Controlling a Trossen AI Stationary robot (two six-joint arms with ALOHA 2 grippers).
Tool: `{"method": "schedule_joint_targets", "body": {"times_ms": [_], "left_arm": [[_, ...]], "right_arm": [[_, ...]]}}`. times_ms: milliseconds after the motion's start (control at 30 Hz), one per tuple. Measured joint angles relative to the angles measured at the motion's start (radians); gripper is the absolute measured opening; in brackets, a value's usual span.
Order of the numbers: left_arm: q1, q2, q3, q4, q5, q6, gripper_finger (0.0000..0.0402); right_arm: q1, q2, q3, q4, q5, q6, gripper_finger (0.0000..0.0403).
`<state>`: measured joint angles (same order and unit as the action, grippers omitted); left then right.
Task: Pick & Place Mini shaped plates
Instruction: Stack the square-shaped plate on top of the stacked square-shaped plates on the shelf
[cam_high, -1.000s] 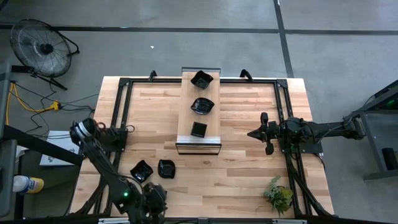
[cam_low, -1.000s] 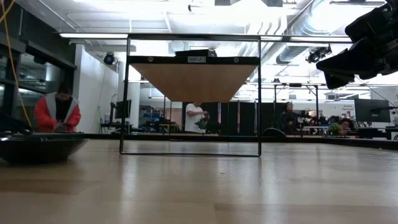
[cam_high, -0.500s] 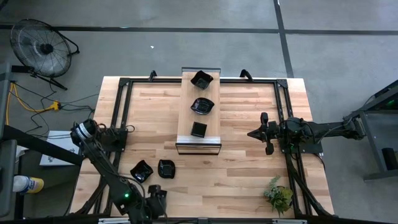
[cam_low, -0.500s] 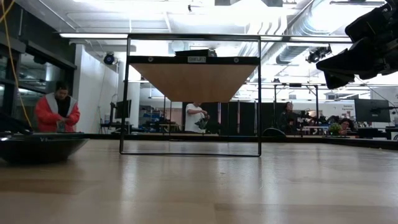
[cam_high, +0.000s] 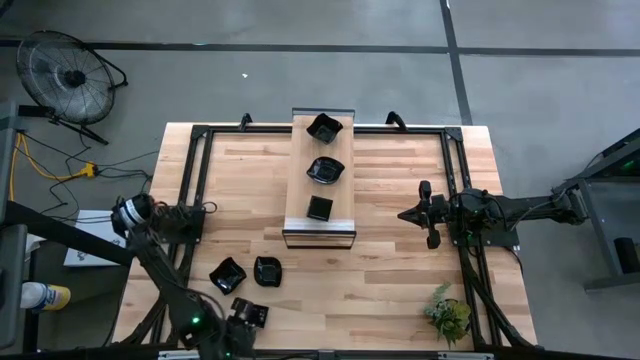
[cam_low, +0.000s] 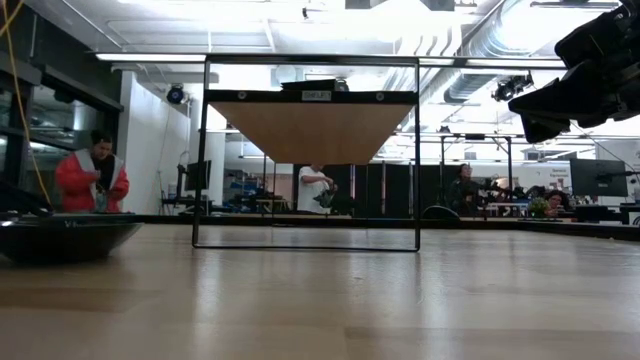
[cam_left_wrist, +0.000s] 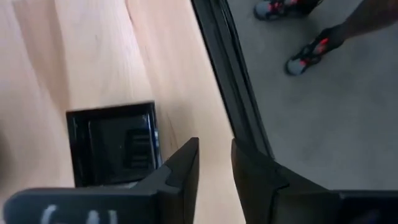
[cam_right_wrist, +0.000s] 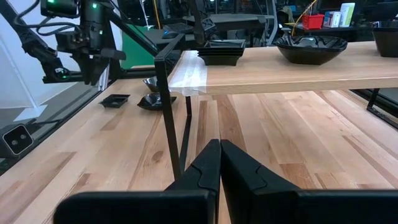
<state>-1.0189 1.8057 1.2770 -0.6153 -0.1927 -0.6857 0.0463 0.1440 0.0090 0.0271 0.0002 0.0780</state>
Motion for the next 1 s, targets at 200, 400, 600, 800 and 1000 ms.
{"method": "schedule_joint_targets", "body": {"times_ms": [200,400,600,800,1000], "left_arm": [[-0.048,0.000,0.000,-0.068,-0.101,-0.001,0.0154],[-0.047,0.043,0.000,-0.095,-0.127,0.008,0.0212],[-0.041,0.107,0.000,-0.098,-0.136,0.002,0.0216],[-0.041,0.119,-0.001,-0.110,-0.186,0.001,0.0216],[-0.041,0.119,-0.001,-0.144,-0.226,0.001,0.0216]], "right_arm": [[0.000,0.000,0.000,0.000,0.000,0.000,0.0005],[0.000,0.000,0.000,0.000,0.000,0.000,0.0005],[0.000,0.000,0.000,0.000,0.000,0.000,0.0005],[0.000,0.000,0.000,0.000,0.000,0.000,0.0004],[0.000,0.000,0.000,0.000,0.000,0.000,0.0004]]}}
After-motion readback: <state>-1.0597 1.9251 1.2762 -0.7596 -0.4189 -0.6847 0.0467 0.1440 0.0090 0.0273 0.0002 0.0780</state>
